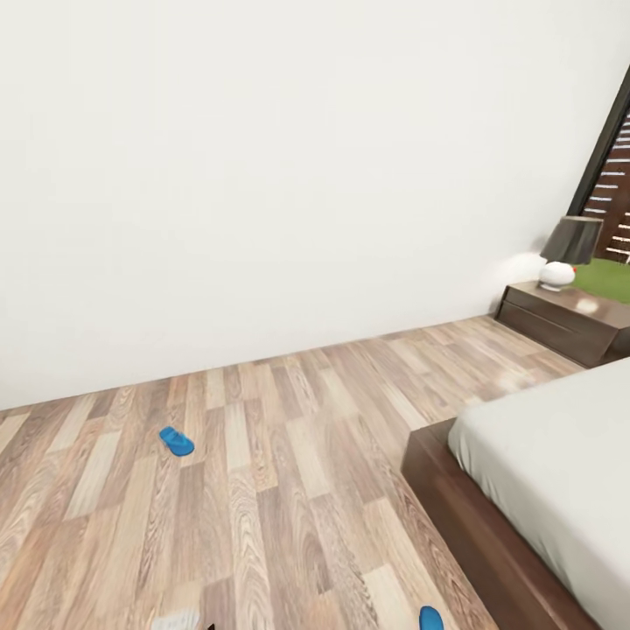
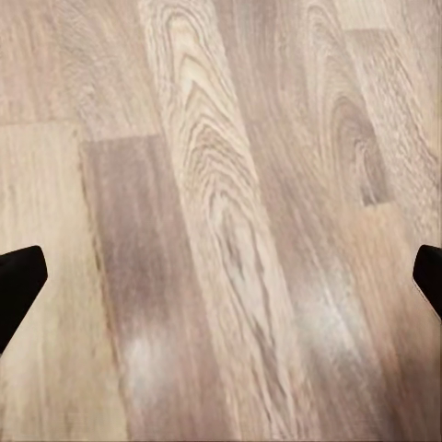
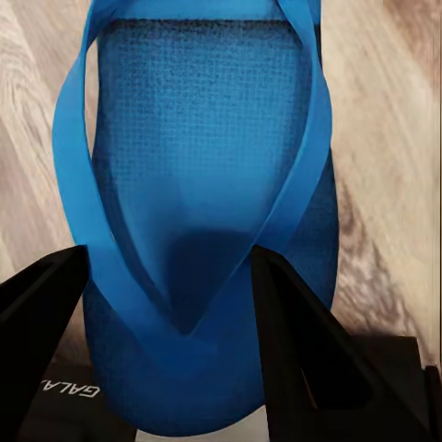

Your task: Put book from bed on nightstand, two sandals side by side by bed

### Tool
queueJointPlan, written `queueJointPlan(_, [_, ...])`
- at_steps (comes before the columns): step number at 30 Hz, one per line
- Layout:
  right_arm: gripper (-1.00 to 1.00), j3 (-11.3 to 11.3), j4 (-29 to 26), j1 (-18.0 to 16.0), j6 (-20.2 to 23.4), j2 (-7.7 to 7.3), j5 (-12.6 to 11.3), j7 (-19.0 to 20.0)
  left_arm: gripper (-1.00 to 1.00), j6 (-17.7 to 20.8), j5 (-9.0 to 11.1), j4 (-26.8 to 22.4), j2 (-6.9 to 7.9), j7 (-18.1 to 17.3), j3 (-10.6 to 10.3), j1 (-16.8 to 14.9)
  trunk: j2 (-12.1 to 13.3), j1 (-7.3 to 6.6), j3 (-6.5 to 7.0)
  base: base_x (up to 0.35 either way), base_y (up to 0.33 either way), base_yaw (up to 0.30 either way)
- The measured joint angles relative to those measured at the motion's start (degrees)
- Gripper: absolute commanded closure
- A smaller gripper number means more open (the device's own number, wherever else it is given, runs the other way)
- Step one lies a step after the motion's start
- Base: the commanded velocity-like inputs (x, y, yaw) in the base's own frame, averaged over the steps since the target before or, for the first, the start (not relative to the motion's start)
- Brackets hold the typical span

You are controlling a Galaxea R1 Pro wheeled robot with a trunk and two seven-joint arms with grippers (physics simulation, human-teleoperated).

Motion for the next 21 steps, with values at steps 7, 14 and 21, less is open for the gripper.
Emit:
queueJointPlan(7, [1.0, 0.0, 0.0, 0.0, 0.0, 0.0, 0.0, 0.0, -1.0, 0.0, 0.0, 0.0, 0.0, 0.0, 0.0, 0.0, 0.0, 0.0, -0.1, 0.273, -0.107, 0.181])
queueJointPlan(14, [1.0, 0.0, 0.0, 0.0, 0.0, 0.0, 0.0, 0.1, -1.0, 0.0, 0.0, 0.0, 0.01, 0.0, 0.1, 0.0, 0.0, 0.0, -0.13, 0.279, -0.021, 0.016])
queueJointPlan(21, [1.0, 0.0, 0.0, 0.0, 0.0, 0.0, 0.0, 0.0, -1.0, 0.0, 0.1, 0.0, 0.09, 0.0, 0.2, 0.0, 0.0, -0.01, -0.18, 0.319, -0.001, 0.07])
